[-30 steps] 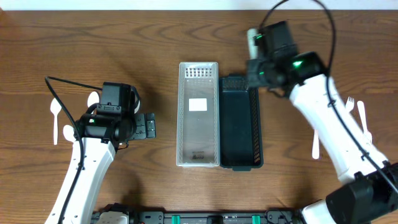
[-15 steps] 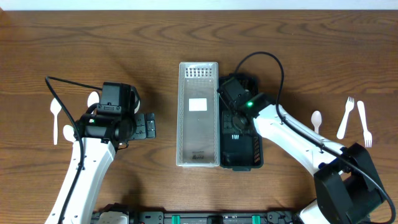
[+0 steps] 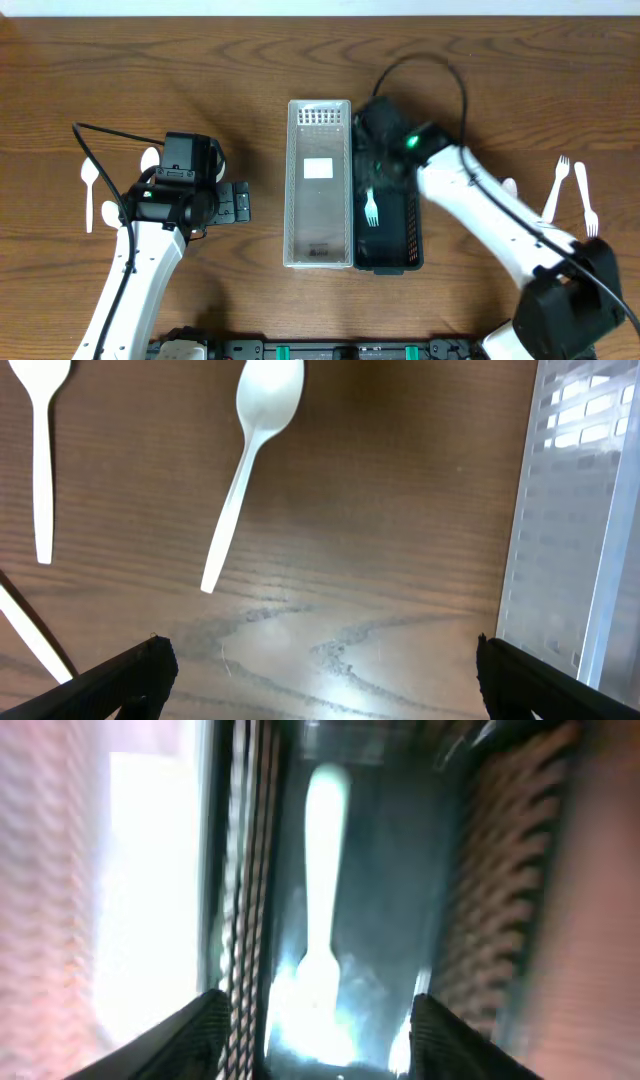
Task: Pack container
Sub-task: 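Carry the green spork into the black basket and release it, then move the right gripper back and grasp a white spoon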
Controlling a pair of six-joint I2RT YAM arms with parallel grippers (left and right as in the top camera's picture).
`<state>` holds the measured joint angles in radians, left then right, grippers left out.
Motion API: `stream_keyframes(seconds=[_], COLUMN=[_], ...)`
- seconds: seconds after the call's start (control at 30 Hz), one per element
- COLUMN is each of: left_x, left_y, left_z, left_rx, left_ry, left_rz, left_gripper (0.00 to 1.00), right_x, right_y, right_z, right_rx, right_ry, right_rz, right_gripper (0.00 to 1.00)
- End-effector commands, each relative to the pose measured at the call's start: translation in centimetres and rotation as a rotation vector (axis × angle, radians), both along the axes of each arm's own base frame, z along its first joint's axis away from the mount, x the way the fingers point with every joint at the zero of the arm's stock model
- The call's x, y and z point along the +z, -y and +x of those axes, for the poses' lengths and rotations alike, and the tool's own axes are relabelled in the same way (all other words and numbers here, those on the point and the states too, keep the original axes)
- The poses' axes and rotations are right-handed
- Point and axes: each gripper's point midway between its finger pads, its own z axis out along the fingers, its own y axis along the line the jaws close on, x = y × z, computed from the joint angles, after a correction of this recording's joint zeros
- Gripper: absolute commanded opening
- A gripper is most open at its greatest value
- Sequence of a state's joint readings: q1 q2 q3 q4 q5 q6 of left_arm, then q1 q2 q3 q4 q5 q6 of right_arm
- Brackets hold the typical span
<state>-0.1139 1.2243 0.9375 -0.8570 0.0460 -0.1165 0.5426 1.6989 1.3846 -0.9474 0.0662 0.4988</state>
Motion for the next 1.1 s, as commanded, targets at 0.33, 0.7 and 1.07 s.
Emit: stream_keyframes(seconds=[0.33,0.7,1.07], left_x=[0.3,0.4,0.4], left_y=[-0.1,-0.1,-0.1], left_z=[0.2,0.3,0.3], left_rx=[0.010,0.010,0.010], left_ry=[0.008,0.011,0.012], left_rz=[0.001,0.000,0.000], left_gripper=[0.98,0.98,0.98], right_x=[8.0,-6.8,-12.4], right_y=[24.3,26.5,25.3], right_z=[1.7,-4.3,-5.7], right_rx=[-0.436,-0.464,-0.379], right_ry=[0.043,-0.251,-0.240], right_rz=[-0.218,-0.157,-0.116], right_gripper=[0.81,0.88,0.87])
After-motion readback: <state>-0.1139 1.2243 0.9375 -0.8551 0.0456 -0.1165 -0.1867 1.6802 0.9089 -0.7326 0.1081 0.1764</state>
